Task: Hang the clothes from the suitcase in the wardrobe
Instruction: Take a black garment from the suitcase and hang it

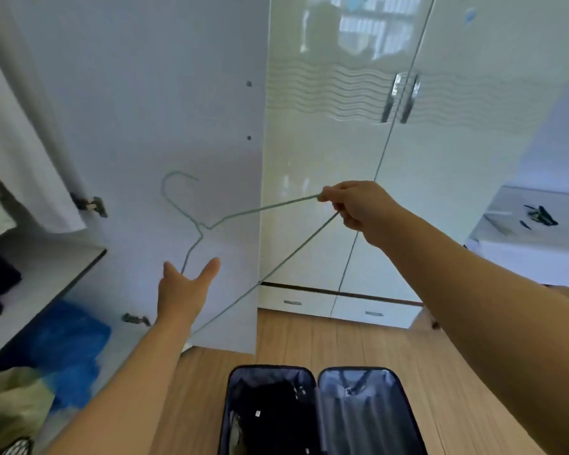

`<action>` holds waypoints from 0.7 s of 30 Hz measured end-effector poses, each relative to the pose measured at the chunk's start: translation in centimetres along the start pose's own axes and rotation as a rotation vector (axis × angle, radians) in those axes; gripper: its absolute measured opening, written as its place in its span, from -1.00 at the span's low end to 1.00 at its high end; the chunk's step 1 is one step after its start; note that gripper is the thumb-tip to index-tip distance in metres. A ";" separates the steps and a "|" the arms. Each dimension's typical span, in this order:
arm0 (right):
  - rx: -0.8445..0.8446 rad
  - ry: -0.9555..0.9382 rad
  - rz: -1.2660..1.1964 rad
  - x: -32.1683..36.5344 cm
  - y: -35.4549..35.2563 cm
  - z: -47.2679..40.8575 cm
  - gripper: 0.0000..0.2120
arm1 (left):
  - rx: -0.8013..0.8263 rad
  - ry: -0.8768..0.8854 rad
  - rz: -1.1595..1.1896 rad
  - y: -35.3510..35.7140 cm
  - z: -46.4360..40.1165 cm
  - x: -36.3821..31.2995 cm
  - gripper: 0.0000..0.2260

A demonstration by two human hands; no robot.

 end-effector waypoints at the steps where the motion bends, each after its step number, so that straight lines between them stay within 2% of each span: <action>1: -0.030 0.037 -0.022 -1.6 -1.2 0.0 -0.79 | 0.094 -0.026 -0.014 2.0 0.0 0.6 -0.29; 3: -0.094 0.110 -0.069 -5.4 -3.6 0.1 -0.79 | 0.200 -0.016 -0.084 5.9 -0.5 1.6 -0.72; 4: -0.125 0.148 -0.093 -7.4 -4.6 0.1 -0.83 | 0.212 0.012 -0.091 7.5 -1.0 2.2 -0.77; 8: -0.189 0.212 -0.146 -15.5 -5.9 0.4 -0.87 | 0.266 0.020 -0.159 12.6 -2.3 6.0 -0.75; 13: -0.196 0.269 -0.130 -27.2 -3.8 0.9 -0.86 | 0.203 -0.016 -0.298 17.1 -5.7 13.3 -0.65; 18: -0.063 0.195 0.139 -40.5 1.6 1.5 -0.80 | 0.043 0.040 -0.379 21.9 -9.7 23.5 -0.66; 21: -0.047 0.150 0.252 -48.5 5.0 2.0 -0.79 | 0.025 0.042 -0.389 24.8 -12.2 30.7 -0.68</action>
Point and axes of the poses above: each hand's wrist, its own z-axis away from the middle knuckle, its own y-axis out of the palm, x = y × z, the point moved 8 cm from there along -z, towards the middle knuckle, and after that the axes turned 7 degrees about -y, right-handed, at the moved point
